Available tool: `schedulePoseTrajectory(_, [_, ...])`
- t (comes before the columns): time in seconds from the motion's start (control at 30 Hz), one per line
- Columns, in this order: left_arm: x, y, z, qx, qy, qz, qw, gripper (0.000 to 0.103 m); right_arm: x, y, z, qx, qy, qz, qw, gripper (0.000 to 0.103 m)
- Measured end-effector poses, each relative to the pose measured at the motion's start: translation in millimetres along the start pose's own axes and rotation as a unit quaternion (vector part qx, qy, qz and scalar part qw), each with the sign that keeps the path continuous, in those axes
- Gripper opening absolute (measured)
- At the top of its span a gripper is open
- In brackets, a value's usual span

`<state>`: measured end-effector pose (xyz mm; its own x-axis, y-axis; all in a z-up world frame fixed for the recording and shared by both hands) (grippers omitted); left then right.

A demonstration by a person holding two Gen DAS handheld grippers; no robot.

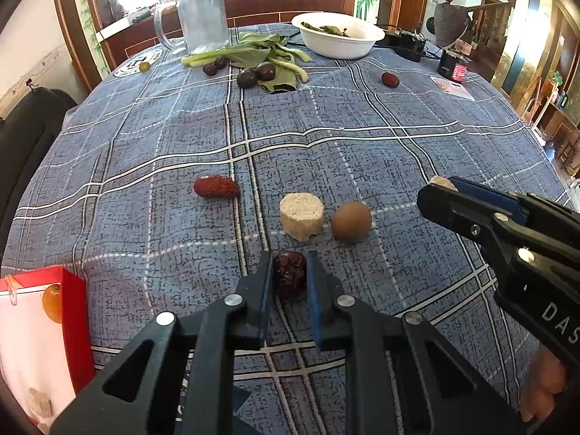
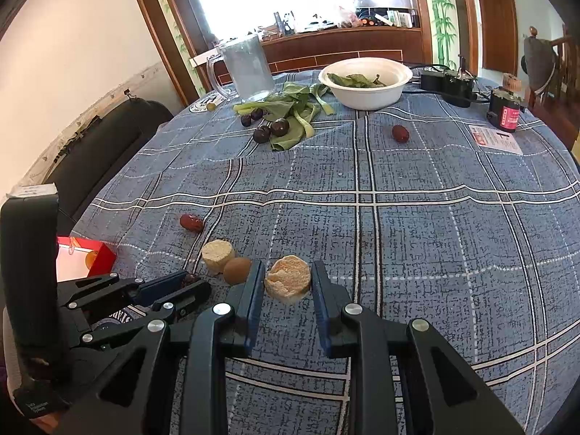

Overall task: Organize fruits
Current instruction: 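Grasp a round beige piece with the right tool while the left grasps a dark dried date, then carry the beige piece and dark date into the tray and open both tools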

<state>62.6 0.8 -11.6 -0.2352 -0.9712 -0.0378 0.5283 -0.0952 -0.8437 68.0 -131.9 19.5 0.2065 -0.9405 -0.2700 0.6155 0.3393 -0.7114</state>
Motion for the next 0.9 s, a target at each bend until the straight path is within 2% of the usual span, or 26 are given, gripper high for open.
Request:
schedulePoseTrajectory(0.2, [-5.5, -19.6, -4.0, 0.023, -0.02, 0.011, 0.9995, 0.019, 0.2, -4.2, 0.4, 0.008, 0.002, 0.003, 1.0, 0.025])
schedulePoseTrajectory(0.37, [-12.8, -64.7, -16.5, 0.07, -0.034, 0.029, 0.9965, 0.019, -3.8, -9.9, -0.4, 0.023, -0.004, 0.004, 1.0, 0.025])
schedulePoseTrajectory(0.5, [-30.1, -106.2, -41.2, 0.106, -0.061, 0.042, 0.9916, 0.019, -8.2, -10.4, -1.5, 0.032, -0.011, 0.002, 0.999, 0.025])
schedulePoseTrajectory(0.67, [-54.3, -135.3, -73.0, 0.122, -0.081, 0.063, 0.9872, 0.019, -18.8, -0.6, -10.4, -0.014, 0.007, 0.021, 1.0, 0.025])
schedulePoseTrajectory(0.8, [-72.2, -146.6, -93.0, 0.123, -0.091, 0.071, 0.9856, 0.019, -53.2, -4.2, -23.8, -0.041, -0.015, 0.025, 0.999, 0.025])
schedulePoseTrajectory(0.9, [-86.0, -151.9, -105.3, 0.125, -0.101, 0.08, 0.9837, 0.019, -86.7, -7.1, -37.0, -0.057, -0.032, 0.062, 0.996, 0.025])
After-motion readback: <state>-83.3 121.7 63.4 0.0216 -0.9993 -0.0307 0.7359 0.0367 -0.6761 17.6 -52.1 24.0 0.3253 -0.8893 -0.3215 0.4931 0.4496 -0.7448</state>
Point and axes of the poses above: each gripper's, at about its wrist camera, not at the fingertips, and y roughly the way its jaws point, x to its right, z to its top, the point moved 2 cm from there along y, roughly the way its jaws point, and after that the axes turned 3 degrees about y, right-handed, at the moved point
